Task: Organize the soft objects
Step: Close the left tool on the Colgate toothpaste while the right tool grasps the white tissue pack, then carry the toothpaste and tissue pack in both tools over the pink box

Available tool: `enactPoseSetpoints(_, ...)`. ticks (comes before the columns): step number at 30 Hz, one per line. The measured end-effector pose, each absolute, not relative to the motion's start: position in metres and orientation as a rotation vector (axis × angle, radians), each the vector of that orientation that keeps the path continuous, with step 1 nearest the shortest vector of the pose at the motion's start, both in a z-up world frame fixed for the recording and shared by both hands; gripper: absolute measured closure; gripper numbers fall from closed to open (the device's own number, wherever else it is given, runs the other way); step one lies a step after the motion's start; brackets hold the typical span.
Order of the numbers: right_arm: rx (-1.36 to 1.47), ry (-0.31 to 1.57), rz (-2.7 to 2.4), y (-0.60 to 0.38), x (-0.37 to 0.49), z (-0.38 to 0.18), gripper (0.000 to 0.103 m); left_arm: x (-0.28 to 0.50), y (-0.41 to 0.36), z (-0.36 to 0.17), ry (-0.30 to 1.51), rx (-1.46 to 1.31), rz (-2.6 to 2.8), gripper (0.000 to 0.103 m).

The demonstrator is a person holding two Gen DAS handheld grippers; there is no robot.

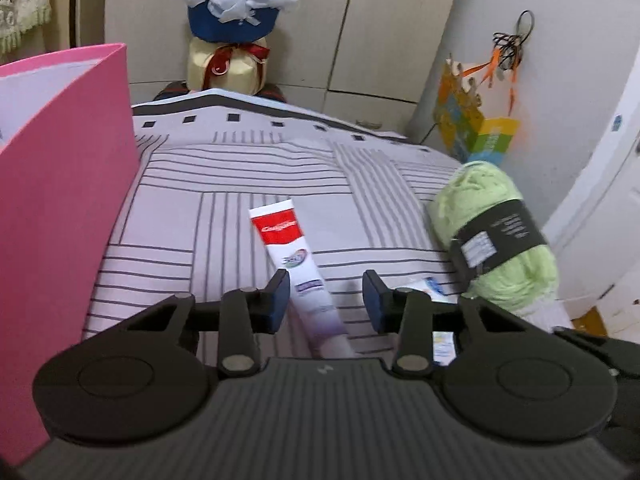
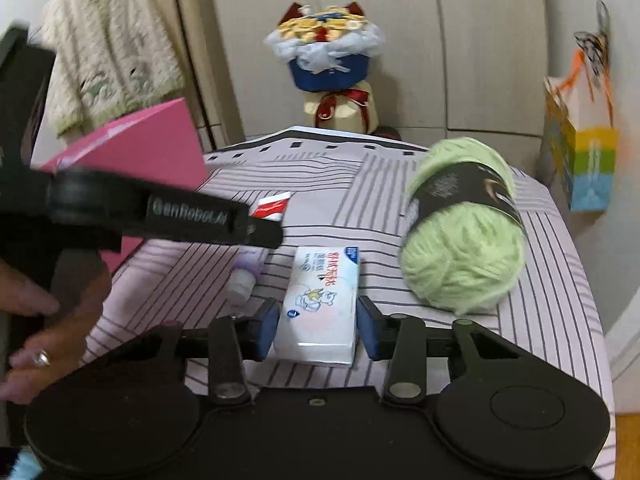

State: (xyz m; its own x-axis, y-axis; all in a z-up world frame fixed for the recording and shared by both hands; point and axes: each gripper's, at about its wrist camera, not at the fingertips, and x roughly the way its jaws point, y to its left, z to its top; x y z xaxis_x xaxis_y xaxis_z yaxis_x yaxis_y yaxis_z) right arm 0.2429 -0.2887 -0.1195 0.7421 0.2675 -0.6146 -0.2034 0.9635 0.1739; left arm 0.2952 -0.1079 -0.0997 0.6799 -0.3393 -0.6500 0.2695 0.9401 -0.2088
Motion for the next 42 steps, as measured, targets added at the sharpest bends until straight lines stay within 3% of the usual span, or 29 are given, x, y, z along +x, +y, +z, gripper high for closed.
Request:
enactPoseSetpoints(13, -0.01, 0.677, 0.192, -0.266, 0.251, -0.13, 0.055, 0.3, -0.125, -0.111, 0.724, 0.001, -0.22, 0.065)
enactPoseSetpoints(16, 0.004, 0.67, 0.187, -0.267, 0.25, -0.13, 0.058, 0.302, -0.124, -0.111, 0.718, -0.004, -0.207, 0.074)
enactPoseSetpoints(20, 0.024, 0.673, 0.181, -0.268, 0.246, -0.128, 0.058, 0.298, -0.123, -0.111, 0.704, 0.009, -0.204, 0.08)
enactPoseSetpoints(42, 0.096, 0.672, 0.218, -0.259, 0.194, -0.117, 0.058, 0.226, -0.084, -0.086, 0.644, -0.11, -0.28, 0.08)
